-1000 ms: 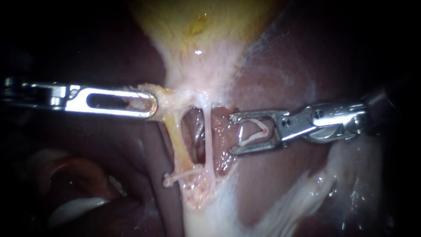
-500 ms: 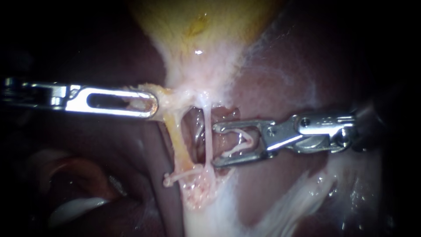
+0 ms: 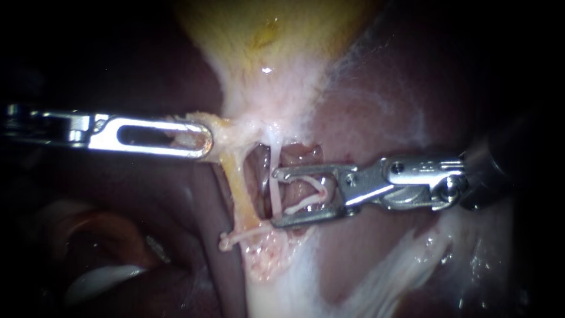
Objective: Clipping second clip left tube
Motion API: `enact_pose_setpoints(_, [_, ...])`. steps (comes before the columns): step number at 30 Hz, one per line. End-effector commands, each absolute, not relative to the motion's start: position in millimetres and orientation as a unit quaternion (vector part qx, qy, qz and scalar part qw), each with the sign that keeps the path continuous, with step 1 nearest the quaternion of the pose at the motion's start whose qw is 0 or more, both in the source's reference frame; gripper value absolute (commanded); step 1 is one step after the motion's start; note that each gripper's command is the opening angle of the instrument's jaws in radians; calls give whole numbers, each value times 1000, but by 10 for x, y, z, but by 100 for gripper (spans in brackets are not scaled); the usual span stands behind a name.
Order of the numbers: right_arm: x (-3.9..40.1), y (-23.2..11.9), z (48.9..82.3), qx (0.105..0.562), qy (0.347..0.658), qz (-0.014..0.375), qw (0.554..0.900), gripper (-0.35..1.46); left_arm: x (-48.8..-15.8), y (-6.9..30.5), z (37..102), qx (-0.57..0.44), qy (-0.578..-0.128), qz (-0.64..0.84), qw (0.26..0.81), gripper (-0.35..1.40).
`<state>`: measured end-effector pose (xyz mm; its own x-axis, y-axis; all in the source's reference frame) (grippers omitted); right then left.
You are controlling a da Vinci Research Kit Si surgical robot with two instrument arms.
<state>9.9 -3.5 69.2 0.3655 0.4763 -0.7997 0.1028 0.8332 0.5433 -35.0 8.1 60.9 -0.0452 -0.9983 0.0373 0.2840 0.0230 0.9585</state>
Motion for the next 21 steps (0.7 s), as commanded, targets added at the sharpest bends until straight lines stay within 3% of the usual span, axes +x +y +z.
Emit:
enact_pose_setpoints(1, [99,-35,691,264,550,122,783,43,-350,81,609,403,-443,-571,561,-35])
enact_pose_setpoints(21, [109,-44,689,275,549,124,780,43,-350,80,609,403,-443,-571,561,-35])
